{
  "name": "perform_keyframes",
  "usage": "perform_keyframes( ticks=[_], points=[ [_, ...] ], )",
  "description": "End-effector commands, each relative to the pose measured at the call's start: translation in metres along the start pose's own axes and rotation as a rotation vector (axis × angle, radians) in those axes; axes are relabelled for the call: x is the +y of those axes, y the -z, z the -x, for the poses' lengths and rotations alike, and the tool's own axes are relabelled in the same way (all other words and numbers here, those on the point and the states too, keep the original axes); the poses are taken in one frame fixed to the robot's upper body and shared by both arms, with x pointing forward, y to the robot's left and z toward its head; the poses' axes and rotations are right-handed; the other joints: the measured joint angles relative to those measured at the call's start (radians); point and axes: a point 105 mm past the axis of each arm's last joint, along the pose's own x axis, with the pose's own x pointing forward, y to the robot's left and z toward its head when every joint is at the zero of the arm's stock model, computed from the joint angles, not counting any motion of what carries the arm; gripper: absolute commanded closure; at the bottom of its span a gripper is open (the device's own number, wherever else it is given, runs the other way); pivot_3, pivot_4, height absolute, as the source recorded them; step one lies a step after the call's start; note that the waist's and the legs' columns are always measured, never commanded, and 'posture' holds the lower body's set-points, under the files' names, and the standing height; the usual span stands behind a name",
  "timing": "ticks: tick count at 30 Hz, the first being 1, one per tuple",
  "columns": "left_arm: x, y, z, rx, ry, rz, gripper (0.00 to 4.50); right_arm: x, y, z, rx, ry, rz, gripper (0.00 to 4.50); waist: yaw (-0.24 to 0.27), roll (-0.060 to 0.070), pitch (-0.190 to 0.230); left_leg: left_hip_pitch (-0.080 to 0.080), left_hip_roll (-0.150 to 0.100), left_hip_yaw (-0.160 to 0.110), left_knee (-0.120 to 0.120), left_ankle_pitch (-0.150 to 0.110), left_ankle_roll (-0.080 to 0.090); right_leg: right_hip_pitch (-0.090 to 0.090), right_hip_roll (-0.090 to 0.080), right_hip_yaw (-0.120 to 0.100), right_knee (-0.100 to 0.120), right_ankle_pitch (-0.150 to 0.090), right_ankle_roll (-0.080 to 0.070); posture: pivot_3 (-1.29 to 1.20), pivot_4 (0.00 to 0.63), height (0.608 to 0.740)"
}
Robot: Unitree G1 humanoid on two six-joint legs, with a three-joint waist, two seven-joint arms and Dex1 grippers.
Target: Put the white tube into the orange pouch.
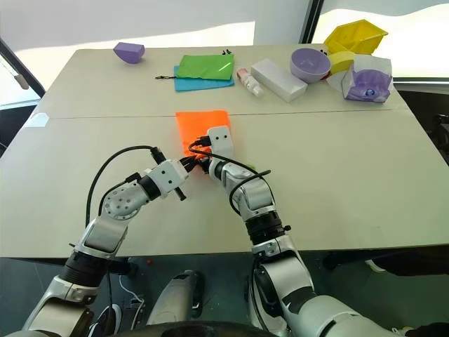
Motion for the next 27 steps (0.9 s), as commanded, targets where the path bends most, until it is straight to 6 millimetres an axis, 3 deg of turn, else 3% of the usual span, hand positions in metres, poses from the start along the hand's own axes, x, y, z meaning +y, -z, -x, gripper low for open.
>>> perform_keyframes(
  ticks=[1,12,13,16,17,27],
  points=[
    [-0.001,-0.014,-0.002,-0.053,0.009,-0.029,4.5,0.011,-0.024,-0.004,-0.088,0.001,0.016,2.69,-0.003,0.0,0.0,0.0,0.0,0.0,0.0,0.0,0.0,0.0,0.0,0.0,0.0,0.0,0.0,0.0,0.15,0.74],
    [-0.002,-0.013,-0.001,-0.048,0.009,-0.029,4.5,0.027,-0.017,-0.001,-0.083,-0.1,0.052,2.69,-0.011,0.0,0.0,0.0,0.0,0.0,0.0,0.0,0.0,0.0,0.0,0.0,0.0,0.0,0.0,0.0,0.15,0.74],
    [-0.002,-0.013,-0.001,-0.046,0.009,-0.03,4.5,0.029,-0.017,0.0,-0.085,-0.109,0.066,1.6,-0.012,0.0,0.0,0.0,0.0,0.0,0.0,0.0,0.0,0.0,0.0,0.0,0.0,0.0,0.0,0.0,0.15,0.74],
    [-0.001,-0.011,0.0,-0.041,0.007,-0.032,4.5,0.031,-0.016,0.002,-0.081,-0.13,0.067,0.27,-0.011,0.0,0.0,0.0,0.0,0.0,0.0,0.0,0.0,0.0,0.0,0.0,0.0,0.0,0.0,0.0,0.15,0.74],
    [-0.001,-0.01,0.0,-0.039,0.007,-0.032,4.5,0.032,-0.015,0.002,-0.079,-0.135,0.068,0.07,-0.011,0.0,0.0,0.0,0.0,0.0,0.0,0.0,0.0,0.0,0.0,0.0,0.0,0.0,0.0,0.0,0.15,0.74],
    [-0.001,-0.004,0.005,-0.015,0.007,-0.043,4.5,0.027,-0.016,0.031,-0.05,-0.247,0.183,0.07,-0.012,0.0,0.0,0.0,0.0,0.0,-0.001,0.0,0.0,0.0,0.0,0.0,0.0,0.0,0.0,0.0,0.15,0.74]
  ],
)
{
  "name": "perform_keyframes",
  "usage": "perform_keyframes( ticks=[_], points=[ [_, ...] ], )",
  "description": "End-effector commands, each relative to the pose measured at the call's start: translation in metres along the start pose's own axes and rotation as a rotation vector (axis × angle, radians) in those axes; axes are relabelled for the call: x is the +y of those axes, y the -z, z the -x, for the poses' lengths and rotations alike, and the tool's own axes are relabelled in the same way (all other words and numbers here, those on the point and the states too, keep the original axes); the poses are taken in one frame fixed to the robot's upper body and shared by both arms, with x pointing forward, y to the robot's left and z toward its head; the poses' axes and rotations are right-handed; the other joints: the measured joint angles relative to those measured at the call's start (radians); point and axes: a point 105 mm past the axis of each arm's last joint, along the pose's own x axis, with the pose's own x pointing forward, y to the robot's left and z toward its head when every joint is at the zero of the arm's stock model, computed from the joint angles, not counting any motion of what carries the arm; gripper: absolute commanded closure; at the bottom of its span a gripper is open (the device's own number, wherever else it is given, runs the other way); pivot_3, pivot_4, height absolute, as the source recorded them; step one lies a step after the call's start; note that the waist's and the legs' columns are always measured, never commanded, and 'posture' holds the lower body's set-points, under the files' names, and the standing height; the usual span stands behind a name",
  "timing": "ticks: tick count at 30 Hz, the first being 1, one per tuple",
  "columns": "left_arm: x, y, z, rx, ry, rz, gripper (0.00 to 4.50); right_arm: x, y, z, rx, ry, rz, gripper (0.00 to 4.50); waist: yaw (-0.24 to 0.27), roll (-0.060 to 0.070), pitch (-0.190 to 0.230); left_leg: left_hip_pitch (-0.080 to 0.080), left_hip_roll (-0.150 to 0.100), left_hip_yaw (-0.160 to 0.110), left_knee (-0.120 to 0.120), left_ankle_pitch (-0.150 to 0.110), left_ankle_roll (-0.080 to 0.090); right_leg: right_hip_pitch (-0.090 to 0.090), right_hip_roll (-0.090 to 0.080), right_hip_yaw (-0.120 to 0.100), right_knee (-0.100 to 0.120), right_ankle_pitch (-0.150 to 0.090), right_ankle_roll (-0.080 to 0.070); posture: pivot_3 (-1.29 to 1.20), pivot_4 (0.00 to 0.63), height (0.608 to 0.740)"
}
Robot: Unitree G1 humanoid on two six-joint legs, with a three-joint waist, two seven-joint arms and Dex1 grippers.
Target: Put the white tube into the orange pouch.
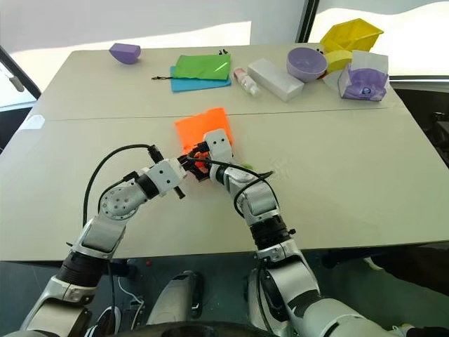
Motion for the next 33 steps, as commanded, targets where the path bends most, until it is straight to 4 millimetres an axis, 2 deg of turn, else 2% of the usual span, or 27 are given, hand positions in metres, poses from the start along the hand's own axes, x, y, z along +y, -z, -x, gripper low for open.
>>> perform_keyframes(
  ticks=[1,10,16,18,21,24,33],
  points=[
    [-0.004,0.002,0.003,0.006,0.02,-0.016,4.5,0.015,-0.024,0.013,-0.069,-0.095,0.064,0.07,-0.001,0.0,0.0,0.0,0.0,0.0,0.0,0.0,0.0,0.0,0.0,0.0,0.0,0.0,0.0,0.0,0.15,0.74],
    [-0.007,0.01,0.009,0.029,0.052,-0.054,4.5,0.0,-0.008,0.059,0.013,-0.179,0.238,0.07,0.001,0.0,0.0,0.0,0.0,0.0,0.0,0.0,0.0,0.0,0.0,0.0,0.0,0.0,0.0,0.0,0.15,0.74],
    [-0.008,0.014,0.011,0.037,0.063,-0.056,4.5,-0.009,-0.029,0.089,-0.059,-0.209,0.307,0.07,0.001,0.0,0.0,0.0,0.0,0.0,0.0,0.0,0.0,0.0,0.0,0.0,0.0,0.0,0.0,0.0,0.15,0.74],
    [-0.008,0.015,0.011,0.036,0.066,-0.06,4.5,-0.015,-0.029,0.095,-0.052,-0.197,0.34,0.07,0.003,0.0,0.0,0.0,0.0,-0.001,0.0,0.0,0.0,0.001,0.0,0.0,0.0,0.0,0.0,0.0,0.15,0.74],
    [-0.007,0.016,0.012,0.036,0.075,-0.068,4.5,-0.026,-0.026,0.098,-0.037,-0.163,0.353,0.07,0.002,0.0,0.0,0.0,0.0,0.0,0.001,0.0,0.0,0.001,0.0,0.0,-0.001,0.0,0.0,0.0,0.15,0.74],
    [-0.002,0.019,0.014,0.039,0.074,-0.08,4.5,-0.047,-0.002,0.097,0.069,-0.094,0.361,0.07,0.002,0.0,0.0,0.0,0.0,0.0,0.0,0.0,0.0,0.001,0.0,0.0,-0.001,0.0,0.0,0.0,0.15,0.74],
    [-0.004,0.017,0.014,0.032,0.076,-0.086,4.5,-0.061,0.019,0.089,0.132,-0.045,0.387,0.07,0.002,0.0,0.0,0.0,0.0,0.0,0.001,0.0,0.0,0.001,0.0,0.0,-0.001,0.0,0.0,0.0,0.15,0.74]
  ],
)
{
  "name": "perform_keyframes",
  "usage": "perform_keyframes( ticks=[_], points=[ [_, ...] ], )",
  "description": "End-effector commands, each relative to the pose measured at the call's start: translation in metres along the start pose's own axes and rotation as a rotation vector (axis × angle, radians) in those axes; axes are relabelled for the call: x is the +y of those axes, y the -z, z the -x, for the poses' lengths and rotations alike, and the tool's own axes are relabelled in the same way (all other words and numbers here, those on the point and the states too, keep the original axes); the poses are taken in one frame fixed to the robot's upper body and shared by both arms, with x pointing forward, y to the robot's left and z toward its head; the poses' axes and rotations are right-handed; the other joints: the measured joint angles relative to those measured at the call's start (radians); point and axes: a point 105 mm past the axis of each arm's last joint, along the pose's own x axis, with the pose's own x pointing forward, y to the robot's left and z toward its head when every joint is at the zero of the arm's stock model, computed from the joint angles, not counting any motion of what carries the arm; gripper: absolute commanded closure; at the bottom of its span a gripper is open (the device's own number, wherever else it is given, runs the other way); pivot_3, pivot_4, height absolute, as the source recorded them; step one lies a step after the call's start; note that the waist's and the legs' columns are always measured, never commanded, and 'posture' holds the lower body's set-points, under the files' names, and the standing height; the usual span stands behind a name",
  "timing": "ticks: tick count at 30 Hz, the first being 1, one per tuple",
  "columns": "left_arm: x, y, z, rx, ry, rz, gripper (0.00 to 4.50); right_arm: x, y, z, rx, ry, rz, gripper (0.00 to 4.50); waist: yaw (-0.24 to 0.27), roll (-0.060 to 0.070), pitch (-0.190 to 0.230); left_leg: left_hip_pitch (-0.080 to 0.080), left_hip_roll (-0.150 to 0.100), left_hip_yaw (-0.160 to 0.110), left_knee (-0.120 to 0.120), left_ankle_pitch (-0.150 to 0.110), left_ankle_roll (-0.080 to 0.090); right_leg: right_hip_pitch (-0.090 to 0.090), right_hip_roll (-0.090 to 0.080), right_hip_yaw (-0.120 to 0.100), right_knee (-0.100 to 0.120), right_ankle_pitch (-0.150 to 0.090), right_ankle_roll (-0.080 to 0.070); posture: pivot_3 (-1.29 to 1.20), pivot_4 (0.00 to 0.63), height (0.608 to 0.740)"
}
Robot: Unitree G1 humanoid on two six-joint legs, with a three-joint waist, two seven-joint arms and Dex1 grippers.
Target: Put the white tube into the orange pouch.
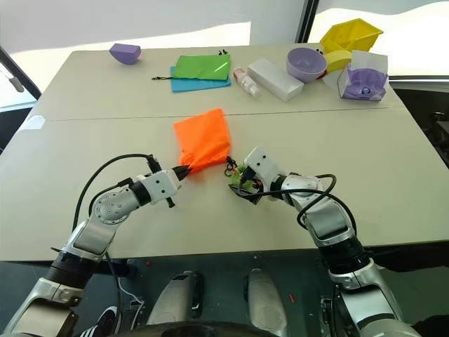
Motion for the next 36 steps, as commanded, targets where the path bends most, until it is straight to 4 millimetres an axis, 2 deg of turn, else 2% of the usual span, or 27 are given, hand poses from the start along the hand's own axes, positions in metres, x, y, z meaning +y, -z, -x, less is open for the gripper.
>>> perform_keyframes(
  ticks=[1,5,7,9,14,15,21,24,28,31,33,36],
  points=[
    [0.003,-0.01,0.001,-0.038,-0.014,-0.019,4.5,-0.003,-0.004,0.0,-0.021,0.009,0.006,0.07,0.0,0.0,0.0,0.0,0.0,0.0,0.0,0.0,0.0,0.0,0.0,0.0,0.0,0.0,0.0,0.0,0.15,0.74],
    [0.001,-0.011,0.001,-0.04,-0.014,-0.016,4.5,-0.005,-0.007,-0.001,-0.051,0.004,-0.045,0.07,-0.001,0.0,0.0,0.001,0.0,0.0,0.0,0.0,0.0,0.001,0.0,0.0,0.0,0.0,0.0,0.0,0.15,0.74],
    [0.002,-0.011,0.001,-0.04,-0.017,-0.016,4.5,-0.003,-0.005,-0.002,-0.041,-0.006,-0.032,0.61,0.0,0.0,0.0,0.001,0.0,0.0,0.0,0.0,0.0,0.001,0.0,0.0,0.0,0.0,0.0,0.0,0.15,0.74],
    [0.003,-0.011,0.001,-0.04,-0.018,-0.017,4.5,-0.002,-0.004,-0.002,-0.035,-0.009,-0.024,1.4,0.0,0.0,0.0,0.001,0.0,0.0,0.0,0.0,0.0,0.001,0.0,0.0,0.0,0.0,0.0,0.0,0.15,0.74],
    [0.004,-0.009,0.001,-0.032,-0.03,0.014,4.5,-0.011,-0.008,0.002,-0.064,0.029,-0.061,4.02,0.001,0.0,0.0,0.001,0.0,0.0,0.0,0.0,0.0,0.001,0.0,0.0,0.0,0.0,0.0,0.0,0.15,0.74],
    [0.004,-0.008,0.002,-0.028,-0.028,0.027,4.5,-0.013,-0.01,0.004,-0.076,0.037,-0.075,4.43,0.001,0.0,0.0,0.001,0.0,0.0,0.0,0.0,0.0,0.001,0.0,0.0,0.0,0.0,0.0,0.0,0.15,0.74],
    [0.0,-0.011,0.003,-0.056,0.02,0.089,4.5,-0.023,-0.026,0.023,-0.166,0.026,-0.142,4.48,0.001,0.0,0.0,0.001,0.0,0.0,0.0,0.0,0.0,0.001,0.0,0.0,0.0,0.0,0.0,0.0,0.15,0.74],
    [0.006,-0.014,0.003,-0.083,-0.004,0.176,3.69,-0.03,-0.032,0.032,-0.19,0.036,-0.137,4.5,0.002,0.0,0.0,0.001,0.0,0.0,0.0,0.0,0.0,0.001,0.0,0.0,0.0,0.0,0.0,0.0,0.15,0.74],
    [0.01,-0.019,0.001,-0.121,-0.017,0.302,1.66,-0.024,-0.033,0.028,-0.189,0.009,-0.12,4.5,0.0,0.0,0.0,0.001,0.0,0.0,0.001,0.0,0.0,0.001,0.0,0.0,0.0,0.0,0.0,0.0,0.15,0.74],
    [0.019,-0.035,0.002,-0.236,-0.026,0.69,0.18,-0.019,-0.035,0.025,-0.201,-0.015,-0.125,4.5,0.001,0.0,0.0,0.001,0.0,0.0,0.001,0.0,0.0,0.001,0.0,0.0,0.0,0.0,0.0,0.0,0.15,0.74],
    [0.02,-0.041,0.009,-0.279,0.025,0.772,0.18,-0.021,-0.036,0.025,-0.204,-0.005,-0.12,4.5,0.0,0.0,0.0,0.0,0.002,-0.001,0.001,0.0,0.0,0.001,0.0,0.0,0.0,0.0,0.0,0.0,0.15,0.74],
    [0.016,-0.049,0.02,-0.292,0.129,0.751,0.18,-0.03,-0.032,0.028,-0.187,0.031,-0.121,4.5,-0.003,0.0,0.0,0.0,0.001,0.0,0.001,0.0,0.0,0.001,0.001,0.0,0.0,0.0,0.0,0.0,0.15,0.74]
  ],
)
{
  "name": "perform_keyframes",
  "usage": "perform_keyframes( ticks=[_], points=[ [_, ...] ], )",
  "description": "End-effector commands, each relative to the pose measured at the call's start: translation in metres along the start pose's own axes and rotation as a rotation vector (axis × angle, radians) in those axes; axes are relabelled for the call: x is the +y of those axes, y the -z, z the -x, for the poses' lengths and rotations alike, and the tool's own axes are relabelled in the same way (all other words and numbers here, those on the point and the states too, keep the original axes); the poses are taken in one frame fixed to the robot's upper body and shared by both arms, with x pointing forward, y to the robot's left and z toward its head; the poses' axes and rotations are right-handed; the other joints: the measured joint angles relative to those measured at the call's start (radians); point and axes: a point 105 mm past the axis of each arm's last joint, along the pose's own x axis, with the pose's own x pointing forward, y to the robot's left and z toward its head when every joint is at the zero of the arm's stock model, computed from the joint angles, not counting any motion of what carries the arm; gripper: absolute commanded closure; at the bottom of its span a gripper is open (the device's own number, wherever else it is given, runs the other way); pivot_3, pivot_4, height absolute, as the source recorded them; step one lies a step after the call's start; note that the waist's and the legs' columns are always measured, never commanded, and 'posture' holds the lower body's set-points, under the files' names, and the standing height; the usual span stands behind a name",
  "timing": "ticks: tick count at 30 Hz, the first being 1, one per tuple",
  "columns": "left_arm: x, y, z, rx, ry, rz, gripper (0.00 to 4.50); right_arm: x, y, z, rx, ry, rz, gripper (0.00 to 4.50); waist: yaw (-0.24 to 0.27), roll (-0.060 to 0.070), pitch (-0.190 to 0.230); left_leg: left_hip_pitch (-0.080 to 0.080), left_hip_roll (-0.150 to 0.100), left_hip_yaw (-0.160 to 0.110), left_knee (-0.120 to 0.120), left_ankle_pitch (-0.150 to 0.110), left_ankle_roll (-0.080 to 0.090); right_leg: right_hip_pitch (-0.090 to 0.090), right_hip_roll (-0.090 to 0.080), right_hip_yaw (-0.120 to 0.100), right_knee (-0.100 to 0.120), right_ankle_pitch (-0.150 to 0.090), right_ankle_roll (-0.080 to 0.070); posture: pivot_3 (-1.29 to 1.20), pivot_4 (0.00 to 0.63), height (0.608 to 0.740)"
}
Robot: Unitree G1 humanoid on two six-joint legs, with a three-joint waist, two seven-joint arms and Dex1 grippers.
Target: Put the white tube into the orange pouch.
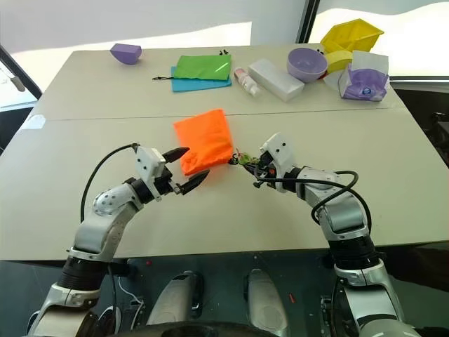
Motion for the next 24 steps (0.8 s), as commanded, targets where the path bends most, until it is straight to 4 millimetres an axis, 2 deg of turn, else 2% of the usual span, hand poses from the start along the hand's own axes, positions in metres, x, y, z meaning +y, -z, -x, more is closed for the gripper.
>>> perform_keyframes(
  ticks=[1,6,12,14,18,22,24],
  points=[
    [-0.011,-0.015,0.012,-0.017,0.106,-0.019,0.18,-0.011,-0.015,0.006,-0.041,0.039,0.038,4.5,0.001,0.0,0.0,0.0,0.0,0.0,0.0,0.0,0.0,0.0,0.0,0.0,0.0,0.0,0.0,0.0,0.15,0.74],
    [-0.01,-0.013,0.005,0.03,0.143,-0.132,0.18,-0.021,-0.018,0.012,-0.054,0.061,0.037,4.5,0.009,0.0,0.0,0.001,-0.001,0.0,0.001,0.0,0.0,0.001,-0.001,0.0,0.0,0.0,0.0,0.0,0.15,0.74],
    [0.004,-0.011,-0.023,0.039,0.117,-0.255,0.18,-0.033,-0.024,0.015,-0.086,0.116,0.033,4.5,0.025,0.0,0.0,0.001,-0.003,0.001,0.001,0.001,0.001,0.001,-0.001,0.0,-0.001,0.0,0.0,0.0,0.15,0.74],
    [0.008,-0.013,-0.046,-0.001,0.104,-0.248,0.18,-0.035,-0.025,0.02,-0.092,0.117,0.049,4.5,0.031,0.0,0.0,0.001,-0.003,0.001,0.0,0.001,0.001,0.001,-0.001,0.0,-0.001,0.0,0.0,0.0,0.15,0.74],
    [0.004,-0.006,-0.075,-0.016,0.118,-0.266,0.18,-0.041,-0.034,0.03,-0.117,0.129,0.07,4.5,0.034,0.0,0.0,-0.001,-0.004,0.001,0.001,0.001,0.001,0.001,-0.003,-0.001,-0.002,0.001,0.001,0.0,0.15,0.74],
    [0.006,-0.008,-0.087,-0.043,0.115,-0.263,0.18,-0.041,-0.04,0.033,-0.145,0.126,0.055,4.5,0.025,0.0,0.0,-0.001,-0.004,0.001,0.0,0.001,0.001,0.0,-0.002,0.0,-0.002,0.001,0.002,0.0,0.15,0.74],
    [0.005,-0.009,-0.086,-0.048,0.138,-0.27,0.18,-0.035,-0.035,0.031,-0.13,0.111,0.058,4.5,0.024,0.0,0.0,-0.001,-0.003,0.0,0.0,0.001,0.001,0.0,-0.001,0.0,-0.002,0.001,0.002,0.0,0.15,0.74]
  ],
)
